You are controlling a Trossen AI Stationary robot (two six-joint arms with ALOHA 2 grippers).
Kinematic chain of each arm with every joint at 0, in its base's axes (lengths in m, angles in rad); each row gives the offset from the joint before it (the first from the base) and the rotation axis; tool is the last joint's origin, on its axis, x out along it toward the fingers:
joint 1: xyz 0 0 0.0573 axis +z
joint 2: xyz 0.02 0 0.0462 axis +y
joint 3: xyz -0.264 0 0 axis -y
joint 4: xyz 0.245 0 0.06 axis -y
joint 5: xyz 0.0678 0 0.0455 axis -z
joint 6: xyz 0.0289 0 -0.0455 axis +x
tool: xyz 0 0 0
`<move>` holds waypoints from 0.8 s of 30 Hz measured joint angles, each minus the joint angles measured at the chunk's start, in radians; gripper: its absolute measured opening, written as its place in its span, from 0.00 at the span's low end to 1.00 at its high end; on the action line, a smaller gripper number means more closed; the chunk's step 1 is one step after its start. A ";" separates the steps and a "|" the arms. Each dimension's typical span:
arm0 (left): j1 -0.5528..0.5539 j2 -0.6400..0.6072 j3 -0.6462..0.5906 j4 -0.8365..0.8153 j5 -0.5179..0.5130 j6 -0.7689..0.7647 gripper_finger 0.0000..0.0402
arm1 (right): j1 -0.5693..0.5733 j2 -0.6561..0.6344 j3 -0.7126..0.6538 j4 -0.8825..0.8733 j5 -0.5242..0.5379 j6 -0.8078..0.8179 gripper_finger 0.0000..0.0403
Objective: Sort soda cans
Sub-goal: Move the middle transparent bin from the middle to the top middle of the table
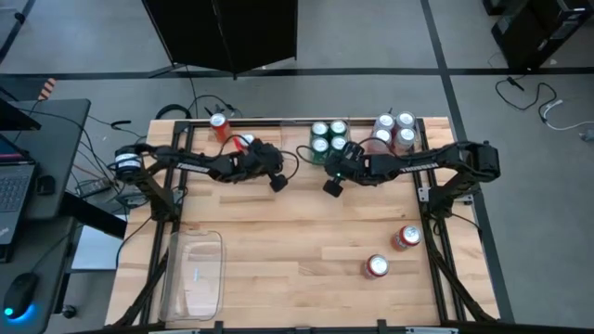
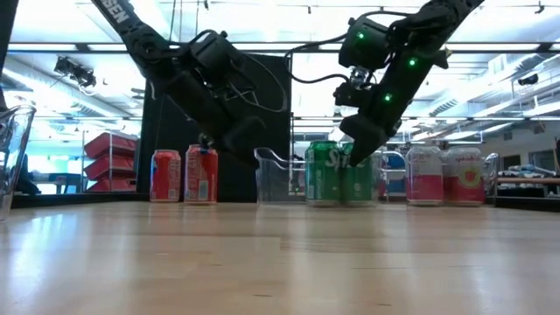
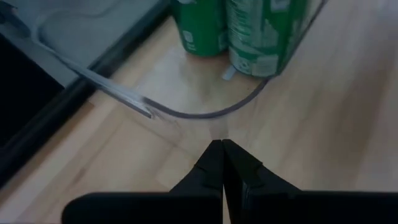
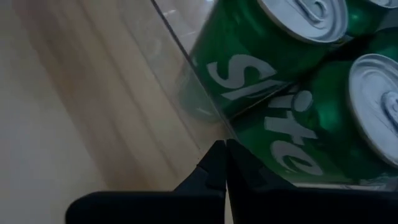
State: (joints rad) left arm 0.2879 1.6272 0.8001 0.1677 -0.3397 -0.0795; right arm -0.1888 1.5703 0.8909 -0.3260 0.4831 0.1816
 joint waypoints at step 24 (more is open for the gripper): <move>0.026 -0.010 0.041 -0.013 0.119 -0.003 0.00 | -0.127 -0.012 0.000 0.049 -0.085 -0.137 0.00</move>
State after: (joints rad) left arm 0.3142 1.6176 0.8413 0.1548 -0.2208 -0.0826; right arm -0.3154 1.5580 0.8909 -0.2774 0.3985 0.0448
